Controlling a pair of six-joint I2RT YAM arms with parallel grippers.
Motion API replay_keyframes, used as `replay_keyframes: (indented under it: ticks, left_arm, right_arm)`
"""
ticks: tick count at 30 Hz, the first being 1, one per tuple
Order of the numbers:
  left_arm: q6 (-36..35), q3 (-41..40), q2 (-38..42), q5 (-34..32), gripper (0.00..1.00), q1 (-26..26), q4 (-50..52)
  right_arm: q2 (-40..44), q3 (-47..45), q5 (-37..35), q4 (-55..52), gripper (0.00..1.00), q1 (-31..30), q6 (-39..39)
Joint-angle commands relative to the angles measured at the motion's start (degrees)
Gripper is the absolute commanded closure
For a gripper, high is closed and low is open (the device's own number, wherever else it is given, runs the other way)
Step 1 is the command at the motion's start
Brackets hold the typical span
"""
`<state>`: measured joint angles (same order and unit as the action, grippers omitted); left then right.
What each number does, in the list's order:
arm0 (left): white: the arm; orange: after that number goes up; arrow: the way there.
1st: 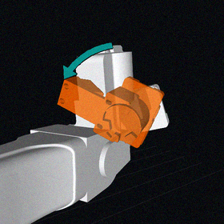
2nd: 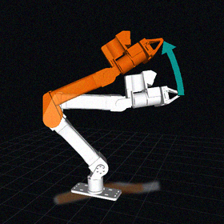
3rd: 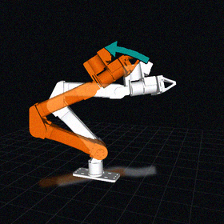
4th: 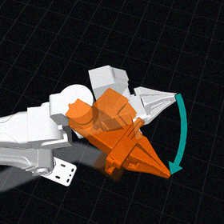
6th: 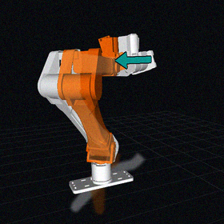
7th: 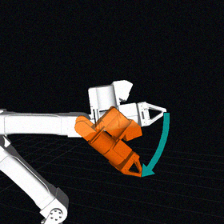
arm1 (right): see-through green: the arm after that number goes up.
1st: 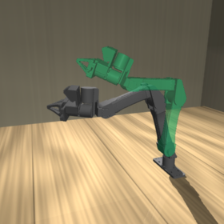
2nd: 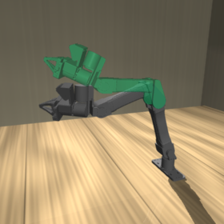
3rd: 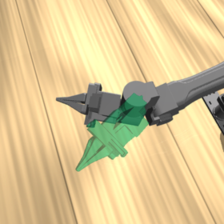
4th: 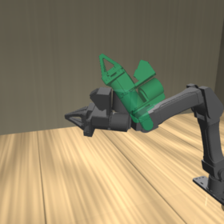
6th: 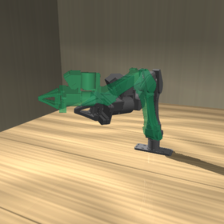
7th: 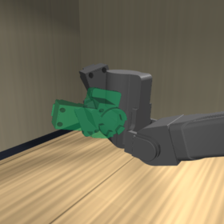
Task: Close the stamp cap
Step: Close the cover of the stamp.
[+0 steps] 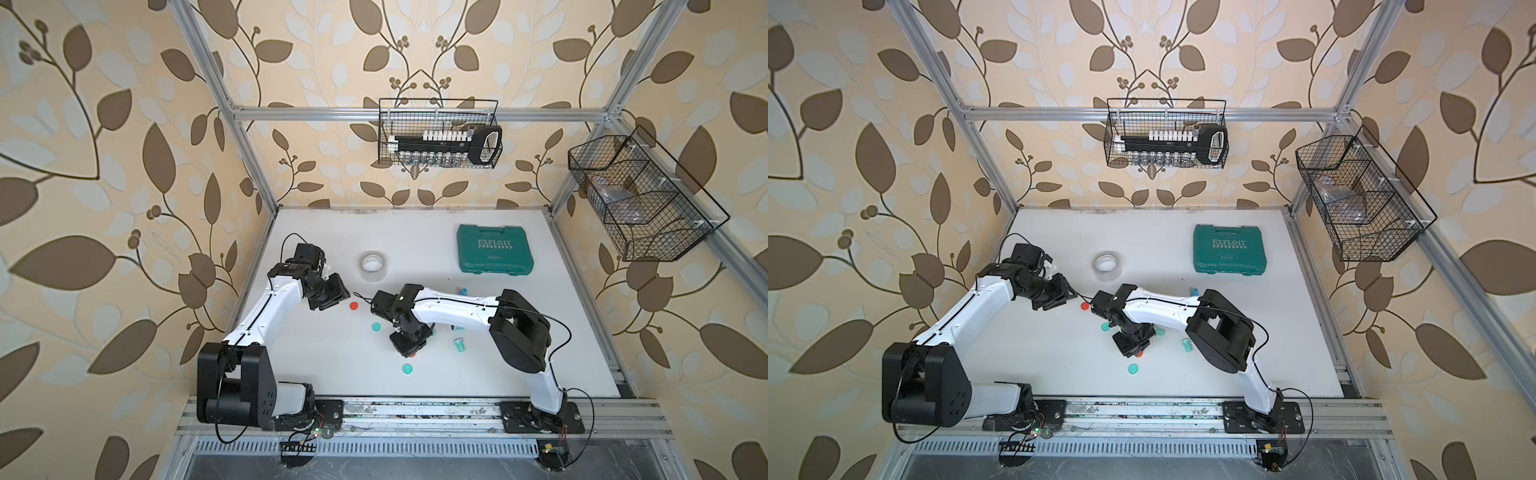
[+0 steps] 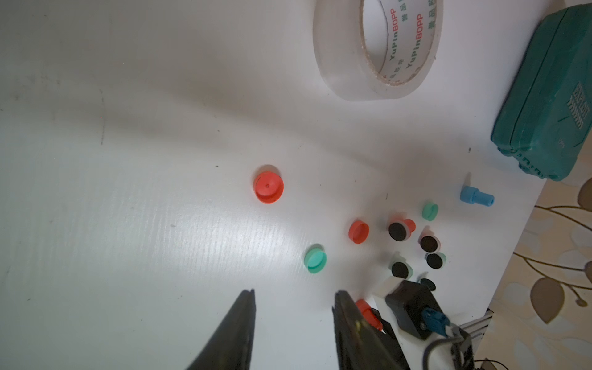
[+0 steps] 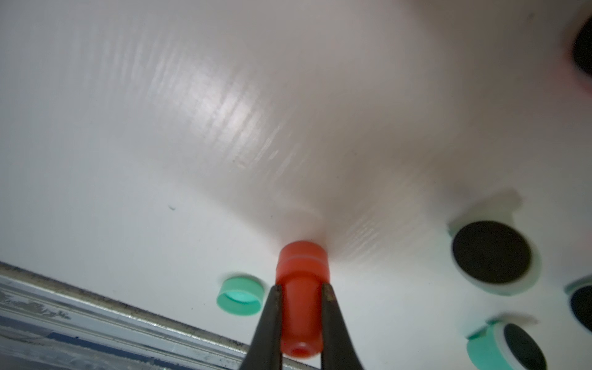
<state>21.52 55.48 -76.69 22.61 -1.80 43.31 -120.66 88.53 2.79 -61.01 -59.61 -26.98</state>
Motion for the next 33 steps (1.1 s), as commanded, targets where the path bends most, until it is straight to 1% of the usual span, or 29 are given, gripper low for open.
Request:
replay_keyframes:
  ticks: [1, 7, 12, 19, 29, 33]
  left_arm:
    - [-0.65, 0.77, -0.24, 1.39, 0.57, 0.22, 0.11]
    - [-0.62, 0.77, -0.61, 1.65, 0.57, 0.22, 0.01]
    - [-0.64, 0.76, -0.66, 1.76, 0.57, 0.20, 0.02]
    - [-0.67, 0.85, -0.57, 1.56, 0.57, 0.17, 0.08]
    - [-0.69, 0.85, -0.56, 1.47, 0.57, 0.22, 0.11]
    - [-0.64, 0.85, -0.65, 1.55, 0.57, 0.22, 0.11]
  right_arm:
    - [-16.92, -11.24, 2.02, 14.39, 1.00, -1.99, -0.01]
    - [-9.65, -9.25, 1.62, 10.12, 1.00, -1.83, 0.96]
    - [-3.31, -5.05, 0.29, 4.95, 1.00, -0.80, 2.30]
    - [2.28, 0.55, 0.67, -0.71, 1.00, 0.45, 4.35]
    - [8.93, 3.55, 0.96, -4.92, 1.00, 5.00, 7.05]
    - [10.54, 3.32, 0.71, -5.43, 1.00, 8.79, 8.84]
